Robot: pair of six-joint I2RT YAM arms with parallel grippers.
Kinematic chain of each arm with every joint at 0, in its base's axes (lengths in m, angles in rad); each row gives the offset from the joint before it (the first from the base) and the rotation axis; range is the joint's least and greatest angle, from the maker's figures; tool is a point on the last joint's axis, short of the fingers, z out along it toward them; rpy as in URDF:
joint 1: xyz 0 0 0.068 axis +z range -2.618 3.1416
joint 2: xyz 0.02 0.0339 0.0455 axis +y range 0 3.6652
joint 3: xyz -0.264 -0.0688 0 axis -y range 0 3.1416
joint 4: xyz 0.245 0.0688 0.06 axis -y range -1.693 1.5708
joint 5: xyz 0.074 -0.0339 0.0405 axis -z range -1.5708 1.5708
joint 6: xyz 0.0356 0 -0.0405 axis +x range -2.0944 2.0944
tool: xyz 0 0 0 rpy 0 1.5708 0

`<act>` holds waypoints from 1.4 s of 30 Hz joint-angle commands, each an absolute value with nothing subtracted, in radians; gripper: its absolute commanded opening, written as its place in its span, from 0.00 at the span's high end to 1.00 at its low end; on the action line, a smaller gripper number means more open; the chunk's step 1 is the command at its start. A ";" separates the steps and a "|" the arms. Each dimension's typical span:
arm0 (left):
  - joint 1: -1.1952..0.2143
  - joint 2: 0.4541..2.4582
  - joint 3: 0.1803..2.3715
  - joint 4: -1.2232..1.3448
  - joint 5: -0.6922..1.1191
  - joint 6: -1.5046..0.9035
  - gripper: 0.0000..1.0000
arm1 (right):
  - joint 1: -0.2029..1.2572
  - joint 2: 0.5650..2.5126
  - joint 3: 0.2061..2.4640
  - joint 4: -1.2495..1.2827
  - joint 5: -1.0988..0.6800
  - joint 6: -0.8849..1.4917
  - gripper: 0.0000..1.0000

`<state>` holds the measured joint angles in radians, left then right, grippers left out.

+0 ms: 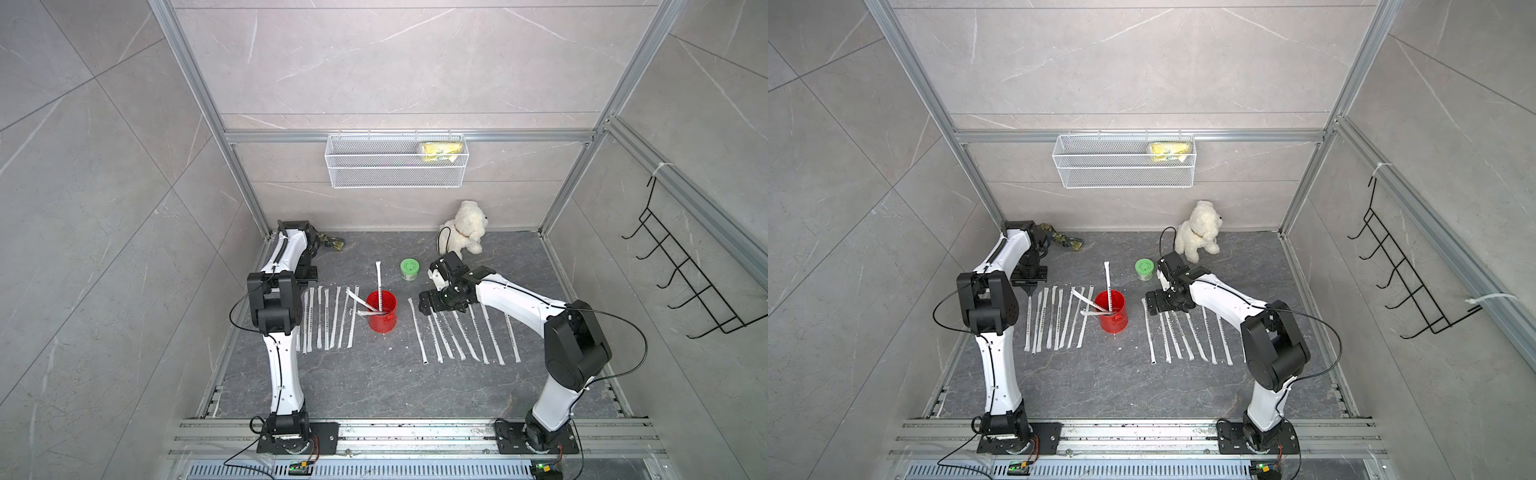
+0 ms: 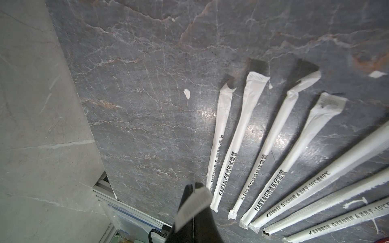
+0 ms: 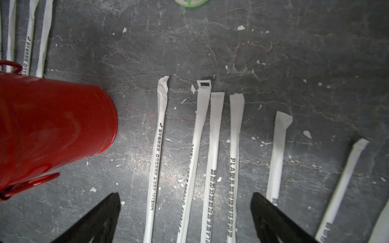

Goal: Take the straws out of the storage container
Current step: Place the straw at the center of the board.

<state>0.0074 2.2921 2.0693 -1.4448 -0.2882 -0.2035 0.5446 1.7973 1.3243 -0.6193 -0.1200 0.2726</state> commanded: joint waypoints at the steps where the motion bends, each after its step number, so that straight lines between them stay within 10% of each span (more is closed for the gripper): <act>1: 0.027 2.305 2.068 -1.462 -0.304 -0.172 0.97 | 0.541 1.819 1.343 -0.613 -0.129 0.276 0.00; 42: 0.070 2.240 2.067 -1.382 -0.226 -0.192 0.73 | 0.582 1.731 1.410 -0.577 -0.116 0.287 0.00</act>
